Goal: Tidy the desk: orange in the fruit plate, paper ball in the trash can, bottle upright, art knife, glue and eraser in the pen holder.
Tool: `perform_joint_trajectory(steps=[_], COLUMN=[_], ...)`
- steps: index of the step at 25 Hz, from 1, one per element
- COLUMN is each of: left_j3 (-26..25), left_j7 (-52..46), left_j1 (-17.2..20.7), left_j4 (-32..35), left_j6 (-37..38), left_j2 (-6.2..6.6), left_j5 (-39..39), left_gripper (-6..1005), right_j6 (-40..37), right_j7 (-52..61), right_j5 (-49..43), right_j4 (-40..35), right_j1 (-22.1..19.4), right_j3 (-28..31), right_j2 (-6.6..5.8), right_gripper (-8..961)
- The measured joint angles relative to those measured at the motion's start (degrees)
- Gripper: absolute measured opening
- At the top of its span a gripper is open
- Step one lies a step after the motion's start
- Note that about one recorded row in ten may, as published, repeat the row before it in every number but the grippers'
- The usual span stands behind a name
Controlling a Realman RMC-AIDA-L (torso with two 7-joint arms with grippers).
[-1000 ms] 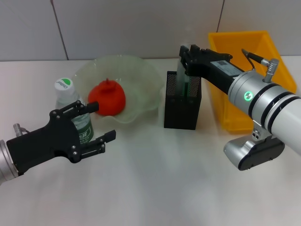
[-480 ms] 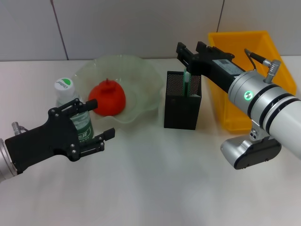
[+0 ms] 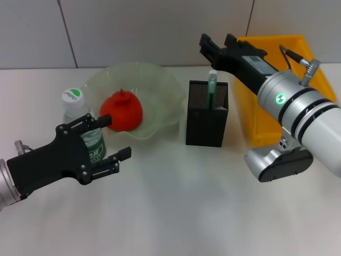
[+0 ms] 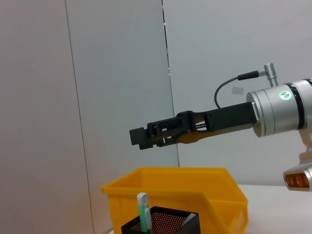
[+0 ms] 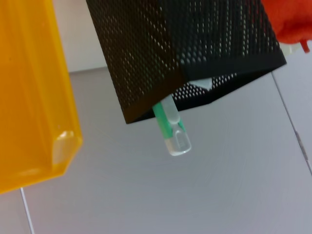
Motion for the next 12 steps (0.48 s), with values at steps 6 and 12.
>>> perform_joint_trajectory(steps=[6,12], left_j3=[0.3,1.2], left_j7=[-0.5,-1.6], left_j1=[0.3,0.8], left_j4=[0.0,-0.1], left_j6=[0.2,0.8], left_j2=[0.01,0.17], left_j5=[0.2,0.5], left_gripper=[800,800], right_j6=[-0.1,0.2], right_j7=[2.0,15.8], right_j5=[4.1,6.0], right_j4=[-0.1,-2.2], right_j1=[0.4,0.3], right_j3=[-0.1,0.7], right_j2=[-0.09,-0.41], right_gripper=[653,715])
